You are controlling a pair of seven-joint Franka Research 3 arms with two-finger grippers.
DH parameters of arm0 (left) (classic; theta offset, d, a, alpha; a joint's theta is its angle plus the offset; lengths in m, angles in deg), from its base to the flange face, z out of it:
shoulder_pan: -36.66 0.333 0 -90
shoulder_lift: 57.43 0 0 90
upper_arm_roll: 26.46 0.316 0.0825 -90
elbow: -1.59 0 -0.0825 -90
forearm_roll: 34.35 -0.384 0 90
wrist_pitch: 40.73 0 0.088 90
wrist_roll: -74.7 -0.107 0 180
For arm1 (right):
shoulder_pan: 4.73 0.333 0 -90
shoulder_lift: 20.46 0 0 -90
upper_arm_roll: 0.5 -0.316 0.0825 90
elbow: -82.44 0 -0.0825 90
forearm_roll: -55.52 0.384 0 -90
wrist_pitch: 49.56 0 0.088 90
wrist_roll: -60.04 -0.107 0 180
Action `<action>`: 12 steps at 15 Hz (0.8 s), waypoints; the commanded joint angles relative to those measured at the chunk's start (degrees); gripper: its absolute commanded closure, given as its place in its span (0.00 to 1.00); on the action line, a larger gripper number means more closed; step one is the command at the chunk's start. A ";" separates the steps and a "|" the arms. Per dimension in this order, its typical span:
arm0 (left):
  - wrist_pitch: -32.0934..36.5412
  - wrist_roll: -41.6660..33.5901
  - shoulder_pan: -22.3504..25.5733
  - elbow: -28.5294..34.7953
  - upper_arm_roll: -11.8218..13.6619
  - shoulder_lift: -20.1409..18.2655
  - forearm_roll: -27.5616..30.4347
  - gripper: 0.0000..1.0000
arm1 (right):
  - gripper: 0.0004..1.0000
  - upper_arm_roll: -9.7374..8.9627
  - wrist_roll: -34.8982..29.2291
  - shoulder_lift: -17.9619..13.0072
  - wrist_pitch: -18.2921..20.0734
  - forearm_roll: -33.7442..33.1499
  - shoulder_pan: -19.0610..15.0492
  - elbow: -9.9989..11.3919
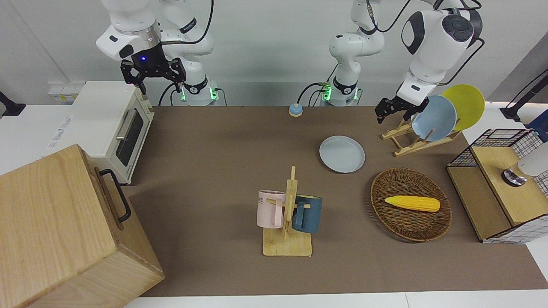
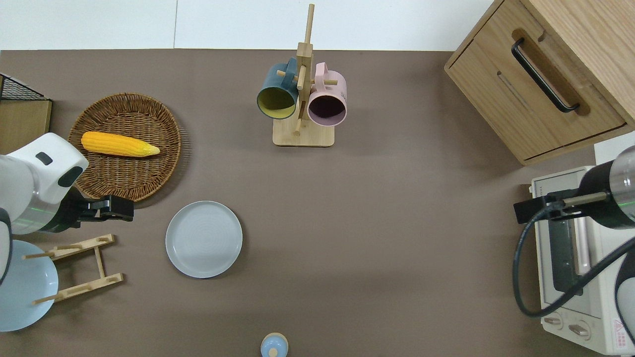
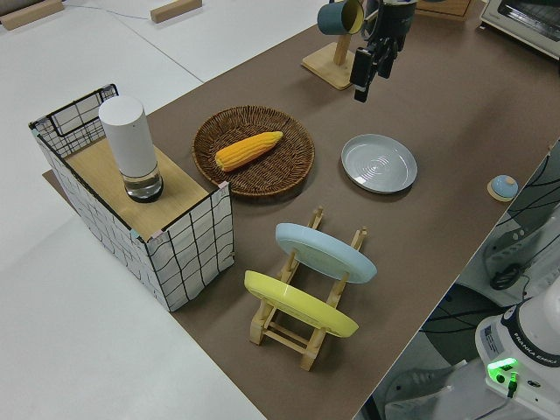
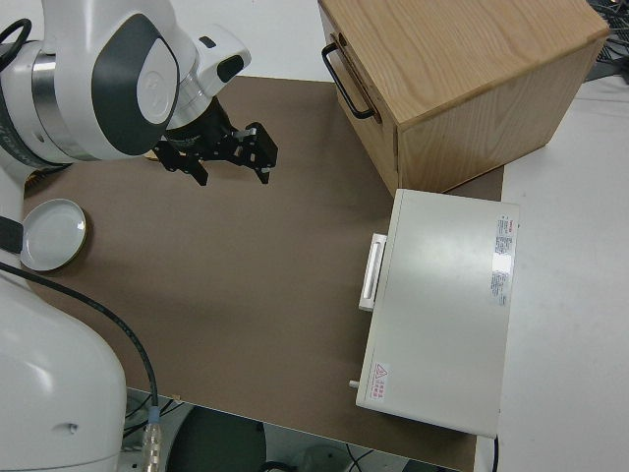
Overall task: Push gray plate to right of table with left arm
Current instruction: 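Move the left gripper down to the edge of the gray plate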
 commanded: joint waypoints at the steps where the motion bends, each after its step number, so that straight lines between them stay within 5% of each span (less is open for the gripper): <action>1: -7.01 -0.01 1.08 7.29 -0.40 -1.09 1.98 0.01 | 0.00 -0.30 0.43 -0.60 0.68 -0.03 -0.46 0.23; 12: -21.60 -0.36 0.99 21.27 0.13 -0.03 4.72 0.02 | 0.00 -0.30 0.43 -0.60 0.68 -0.03 -0.46 0.23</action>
